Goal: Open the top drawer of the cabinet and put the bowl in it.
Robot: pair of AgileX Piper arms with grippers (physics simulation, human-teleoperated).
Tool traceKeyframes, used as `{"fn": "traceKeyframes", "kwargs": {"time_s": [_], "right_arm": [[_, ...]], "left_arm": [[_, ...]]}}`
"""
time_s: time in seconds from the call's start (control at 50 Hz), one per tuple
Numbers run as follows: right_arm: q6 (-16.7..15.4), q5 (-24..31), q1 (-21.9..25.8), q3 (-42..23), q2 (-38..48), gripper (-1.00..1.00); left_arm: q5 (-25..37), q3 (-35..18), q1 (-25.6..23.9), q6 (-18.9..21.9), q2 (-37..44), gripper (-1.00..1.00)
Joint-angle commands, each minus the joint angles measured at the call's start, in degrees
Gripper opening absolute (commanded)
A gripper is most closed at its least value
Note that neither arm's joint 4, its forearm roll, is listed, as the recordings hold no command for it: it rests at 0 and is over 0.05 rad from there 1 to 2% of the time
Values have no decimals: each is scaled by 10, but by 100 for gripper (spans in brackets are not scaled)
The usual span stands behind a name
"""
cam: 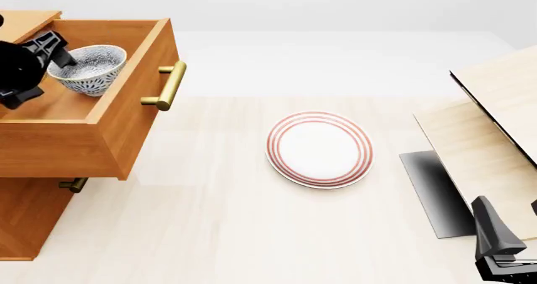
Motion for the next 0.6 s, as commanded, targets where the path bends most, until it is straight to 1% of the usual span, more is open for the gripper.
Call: {"fn": "traceKeyframes", "kwargs": {"time_s": [0.02, 0.2, 0.34, 0.6], "right_arm": [[0, 2, 0, 0, -2, 100], [0, 2, 0, 0, -2, 100], [0, 2, 0, 0, -2, 100], [0, 2, 0, 0, -2, 100]], "left_arm": [[23, -16, 4, 10, -14, 100], [38, -25, -1, 16, -20, 100], [61, -46, -3, 25, -25, 100], [97, -66, -8, 37, -49, 100]]}}
